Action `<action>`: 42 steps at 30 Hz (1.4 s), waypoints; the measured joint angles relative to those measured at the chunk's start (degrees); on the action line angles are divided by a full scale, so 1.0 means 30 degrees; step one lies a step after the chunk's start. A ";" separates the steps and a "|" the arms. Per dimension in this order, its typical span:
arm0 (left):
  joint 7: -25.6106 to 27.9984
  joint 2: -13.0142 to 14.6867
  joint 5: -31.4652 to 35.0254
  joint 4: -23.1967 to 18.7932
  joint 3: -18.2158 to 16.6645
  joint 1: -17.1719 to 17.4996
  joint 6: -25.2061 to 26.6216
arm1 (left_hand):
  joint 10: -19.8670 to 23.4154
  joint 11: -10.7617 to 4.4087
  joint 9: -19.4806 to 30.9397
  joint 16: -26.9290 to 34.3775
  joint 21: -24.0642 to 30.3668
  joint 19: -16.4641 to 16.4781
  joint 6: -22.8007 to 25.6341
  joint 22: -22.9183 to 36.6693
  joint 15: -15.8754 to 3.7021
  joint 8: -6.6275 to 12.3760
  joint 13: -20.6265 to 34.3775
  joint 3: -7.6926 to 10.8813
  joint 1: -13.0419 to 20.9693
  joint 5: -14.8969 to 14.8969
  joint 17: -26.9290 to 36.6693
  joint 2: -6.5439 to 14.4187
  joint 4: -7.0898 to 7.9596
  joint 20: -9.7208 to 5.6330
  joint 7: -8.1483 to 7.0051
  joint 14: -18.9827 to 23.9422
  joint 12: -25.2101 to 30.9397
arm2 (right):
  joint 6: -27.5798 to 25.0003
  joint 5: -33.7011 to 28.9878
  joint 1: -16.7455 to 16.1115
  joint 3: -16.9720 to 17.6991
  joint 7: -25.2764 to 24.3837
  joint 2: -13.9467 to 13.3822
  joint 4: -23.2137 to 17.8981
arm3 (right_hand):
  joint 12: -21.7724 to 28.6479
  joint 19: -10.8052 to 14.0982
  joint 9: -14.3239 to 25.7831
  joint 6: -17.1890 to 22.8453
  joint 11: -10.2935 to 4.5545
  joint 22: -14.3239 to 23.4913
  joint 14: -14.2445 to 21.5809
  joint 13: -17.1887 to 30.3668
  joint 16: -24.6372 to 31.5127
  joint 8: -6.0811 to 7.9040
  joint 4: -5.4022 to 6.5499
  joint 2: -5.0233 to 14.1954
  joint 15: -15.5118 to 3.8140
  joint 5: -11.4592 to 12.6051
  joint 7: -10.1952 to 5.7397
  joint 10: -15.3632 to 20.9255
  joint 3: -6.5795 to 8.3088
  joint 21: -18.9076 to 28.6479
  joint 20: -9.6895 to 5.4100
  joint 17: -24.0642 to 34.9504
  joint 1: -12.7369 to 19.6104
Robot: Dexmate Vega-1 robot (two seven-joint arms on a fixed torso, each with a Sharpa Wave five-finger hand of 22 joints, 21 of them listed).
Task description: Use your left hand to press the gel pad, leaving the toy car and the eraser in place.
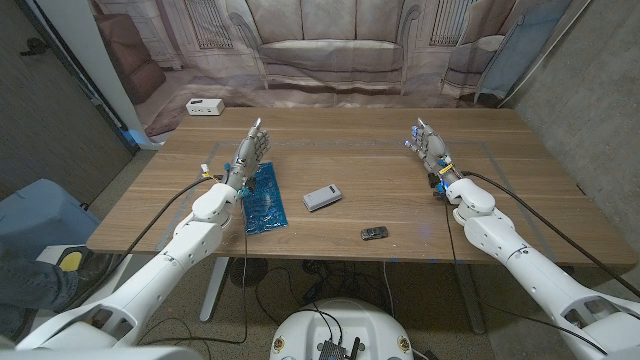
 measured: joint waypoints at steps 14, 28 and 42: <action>0.1109 0.1012 0.0790 -0.2170 -0.0609 0.1439 -0.0411 | 0.0736 0.0024 -0.0002 0.0203 0.0132 0.0646 0.0710 -0.0003 -0.0115 0.0150 -0.0053 -0.0001 -0.0001 0.0000 -0.0002 0.0001 0.0000 0.0112 0.0197 0.0724 0.0221 | 0.0948 0.0154 -0.0145 0.0071 0.0606 0.0123 -0.0065 | -0.0001 0.0103 -0.0002 -0.0001 0.0067 -0.0003 0.0108 -0.0002 0.0000 0.0000 0.0001 -0.0004 0.0105 0.0000 -0.0002 0.0068 -0.0001 -0.0005 0.0105 -0.0002 -0.0005; 0.0882 0.1656 0.1659 -0.1973 -0.0989 0.1527 -0.1626 | 0.1859 -0.0083 -0.0003 0.0351 0.0191 0.1499 0.2136 -0.0005 -0.0298 0.0444 -0.0056 -0.0001 0.0101 0.0000 -0.0004 0.0104 -0.0001 0.0164 0.0130 0.1860 0.0519 | 0.1832 -0.0482 -0.0563 0.0123 0.0143 0.0079 -0.0727 | -0.0001 0.0373 0.0086 0.0372 0.0166 -0.0004 0.0388 -0.0004 0.0000 0.0144 0.0001 -0.0004 0.0034 0.0076 -0.0040 0.0385 -0.0001 -0.0009 0.0105 -0.0005 -0.0006; 0.1471 0.2090 0.2914 -0.2179 -0.1104 0.1357 -0.1862 | 0.2609 -0.0359 -0.0005 0.0263 -0.0105 0.1612 0.3226 -0.0007 -0.0597 0.0444 -0.0054 -0.0083 0.0200 0.0000 -0.0005 0.0203 -0.0082 -0.0257 -0.0008 0.2428 0.0664 | 0.2317 -0.0700 -0.0528 0.0190 0.0433 -0.0123 -0.0909 | -0.0001 0.0478 0.0084 0.0371 0.0234 -0.0007 0.0556 -0.0006 -0.0001 0.0064 0.0002 -0.0079 0.0067 0.0076 -0.0040 0.0451 -0.0002 -0.0009 -0.0001 -0.0007 0.0067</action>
